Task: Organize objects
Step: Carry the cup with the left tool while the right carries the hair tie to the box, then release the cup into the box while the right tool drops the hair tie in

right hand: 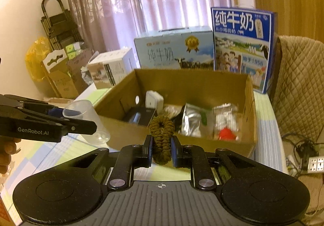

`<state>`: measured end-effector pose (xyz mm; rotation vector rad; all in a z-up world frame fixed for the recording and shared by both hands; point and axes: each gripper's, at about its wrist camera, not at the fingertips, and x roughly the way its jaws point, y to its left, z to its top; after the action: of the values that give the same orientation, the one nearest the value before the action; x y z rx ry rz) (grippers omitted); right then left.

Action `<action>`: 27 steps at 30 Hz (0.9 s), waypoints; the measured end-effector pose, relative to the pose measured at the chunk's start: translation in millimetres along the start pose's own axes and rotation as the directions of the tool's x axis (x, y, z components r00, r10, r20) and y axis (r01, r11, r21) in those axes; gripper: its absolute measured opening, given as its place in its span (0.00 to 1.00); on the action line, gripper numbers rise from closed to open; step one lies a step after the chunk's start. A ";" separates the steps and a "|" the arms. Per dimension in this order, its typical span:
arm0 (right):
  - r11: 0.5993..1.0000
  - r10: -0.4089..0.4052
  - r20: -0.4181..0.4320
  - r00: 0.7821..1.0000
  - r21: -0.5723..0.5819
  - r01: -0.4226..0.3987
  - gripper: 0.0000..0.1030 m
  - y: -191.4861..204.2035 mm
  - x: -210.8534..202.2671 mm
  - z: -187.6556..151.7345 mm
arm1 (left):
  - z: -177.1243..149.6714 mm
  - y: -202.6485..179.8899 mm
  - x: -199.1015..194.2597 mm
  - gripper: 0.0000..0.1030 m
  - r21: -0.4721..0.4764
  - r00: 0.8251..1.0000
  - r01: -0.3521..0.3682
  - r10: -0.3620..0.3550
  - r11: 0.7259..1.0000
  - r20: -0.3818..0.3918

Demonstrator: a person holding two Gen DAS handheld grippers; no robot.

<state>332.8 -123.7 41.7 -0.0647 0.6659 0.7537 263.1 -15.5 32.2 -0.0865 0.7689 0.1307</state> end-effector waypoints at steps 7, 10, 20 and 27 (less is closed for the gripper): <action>1.000 0.005 0.024 1.000 -0.021 -0.004 0.14 -6.3 10.9 23.0 | 27.0 -9.2 10.4 0.42 0.014 0.999 0.005 -0.005 1.000 0.036; 1.000 0.006 0.029 1.000 -0.018 -0.005 0.14 -10.7 18.6 30.6 | 38.2 -9.4 17.8 0.42 0.005 0.999 0.006 -0.006 1.000 0.042; 1.000 0.000 -0.017 1.000 0.023 0.000 0.14 -32.3 58.1 40.4 | 63.8 -2.8 54.6 0.42 -0.020 1.000 -0.022 0.023 1.000 0.012; 0.999 -0.005 -0.058 0.998 0.049 0.008 0.14 -43.7 81.3 38.6 | 66.2 1.7 85.5 0.42 -0.031 0.998 -0.033 0.031 0.999 -0.052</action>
<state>425.5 -95.1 17.5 -0.0433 0.7388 0.7310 369.1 1.8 19.8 -0.1077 0.8198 0.1717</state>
